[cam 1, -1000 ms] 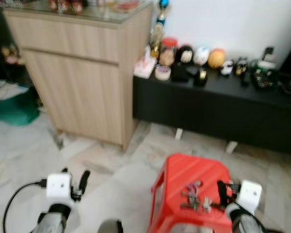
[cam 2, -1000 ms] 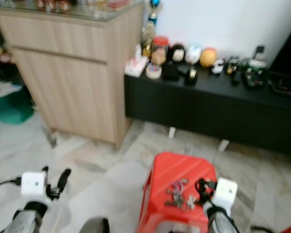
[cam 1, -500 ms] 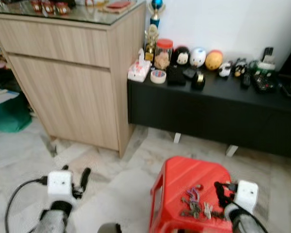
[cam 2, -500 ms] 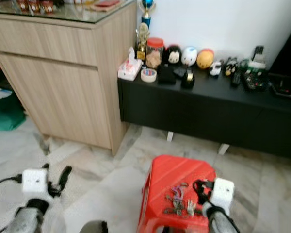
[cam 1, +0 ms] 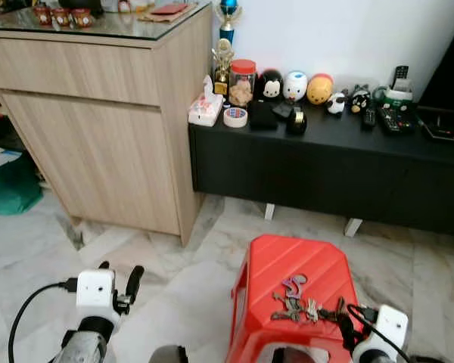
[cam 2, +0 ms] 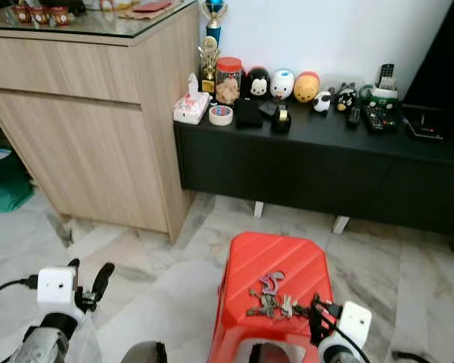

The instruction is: Hang keys on a hook

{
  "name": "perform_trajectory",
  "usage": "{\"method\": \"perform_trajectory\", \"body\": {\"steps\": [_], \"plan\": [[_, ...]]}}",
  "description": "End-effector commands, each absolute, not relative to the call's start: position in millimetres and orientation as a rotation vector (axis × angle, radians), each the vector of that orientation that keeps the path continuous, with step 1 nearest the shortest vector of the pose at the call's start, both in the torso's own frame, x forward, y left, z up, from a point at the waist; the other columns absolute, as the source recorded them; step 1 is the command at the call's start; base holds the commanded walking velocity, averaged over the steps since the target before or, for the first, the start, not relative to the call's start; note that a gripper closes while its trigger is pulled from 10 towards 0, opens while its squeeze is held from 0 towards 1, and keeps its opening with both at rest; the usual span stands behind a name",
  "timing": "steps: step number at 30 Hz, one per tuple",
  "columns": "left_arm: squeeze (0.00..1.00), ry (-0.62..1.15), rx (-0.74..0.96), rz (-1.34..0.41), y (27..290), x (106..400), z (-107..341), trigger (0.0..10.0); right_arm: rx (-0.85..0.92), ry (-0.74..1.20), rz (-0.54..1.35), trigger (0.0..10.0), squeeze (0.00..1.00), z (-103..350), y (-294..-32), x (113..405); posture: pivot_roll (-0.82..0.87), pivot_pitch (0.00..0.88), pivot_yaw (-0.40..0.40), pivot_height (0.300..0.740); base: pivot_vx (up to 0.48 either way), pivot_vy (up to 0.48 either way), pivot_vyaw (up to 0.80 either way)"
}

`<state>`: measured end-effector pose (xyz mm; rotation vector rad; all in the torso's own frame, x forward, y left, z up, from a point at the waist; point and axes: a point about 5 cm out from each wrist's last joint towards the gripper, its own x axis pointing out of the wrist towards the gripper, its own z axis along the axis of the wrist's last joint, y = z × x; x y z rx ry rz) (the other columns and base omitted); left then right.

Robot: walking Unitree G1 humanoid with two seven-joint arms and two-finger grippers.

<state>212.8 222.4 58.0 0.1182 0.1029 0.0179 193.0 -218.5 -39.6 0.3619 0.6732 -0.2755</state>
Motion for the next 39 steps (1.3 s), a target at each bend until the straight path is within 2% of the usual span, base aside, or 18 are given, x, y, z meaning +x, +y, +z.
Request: {"method": "perform_trajectory", "body": {"steps": [1, 2, 3, 5, 8, 12, 13, 14, 15, 22, 39], "plan": [[0.0, 0.105, 0.131, 0.005, 222, 214, 58, 10.0, 0.488, 0.685, -0.277, 10.0, 0.2, -40, -214, 198, 0.1, 0.0, -0.046, 0.618, 0.0, 0.0, 0.0], [0.0, 0.105, 0.131, 0.005, 222, 214, 58, 10.0, 0.488, 0.685, -0.277, 10.0, 0.2, -40, -214, 198, 0.1, 0.0, -0.046, 0.618, 0.0, 0.0, 0.0], [0.0, 0.104, 0.132, 0.005, 222, 214, 58, 10.0, 0.549, 0.691, -0.283, 10.0, 1.0, -40, -212, 200, 0.1, 0.0, -0.046, 0.618, 0.0, 0.0, 0.0], [0.0, 0.104, 0.134, 0.003, 222, 214, 59, 10.0, 0.638, 0.714, -0.282, 10.0, 1.0, -43, -208, 202, 0.09, 0.0, -0.042, 0.618, 0.0, 0.0, 0.0], [0.0, 0.105, 0.142, -0.003, 223, 215, 59, 10.0, 0.679, 0.736, -0.268, 10.0, 1.0, -49, -203, 209, 0.1, 0.0, -0.042, 0.618, 0.0, 0.0, 0.0], [0.0, 0.096, 0.15, -0.008, 223, 218, 61, 10.0, 0.777, 0.688, -0.293, 10.0, 1.0, -47, -201, 220, 0.11, 0.0, -0.042, 0.618, 0.0, 0.0, 0.0], [0.0, 0.094, 0.153, -0.008, 224, 219, 63, 10.0, 0.775, 0.671, -0.314, 10.0, 0.18, -45, -202, 223, 0.11, 0.0, -0.041, 0.618, 0.0, 0.0, 0.0], [0.0, 0.094, 0.153, -0.008, 224, 219, 63, 10.0, 0.775, 0.671, -0.314, 10.0, 0.18, -45, -202, 223, 0.11, 0.0, -0.041, 0.618, 0.0, 0.0, 0.0], [0.0, 0.092, 0.158, -0.01, 224, 221, 63, 10.0, 0.77, 0.664, -0.319, 10.0, 0.0, -44, -201, 227, 0.11, 0.0, -0.038, 0.618, 0.0, 0.0, 0.0], [0.0, 0.089, 0.175, -0.02, 225, 221, 64, 10.0, 0.865, 0.615, -0.328, 10.0, 0.0, -41, -197, 239, 0.12, 0.0, -0.042, 0.618, 0.0, 0.0, 0.0], [0.0, 0.094, 0.192, -0.012, 231, 218, 64, 10.0, 0.853, 0.625, -0.362, 10.0, 0.0, -51, -203, 228, 0.12, 0.0, -0.046, 0.618, 0.0, 0.0, 0.0]]}}
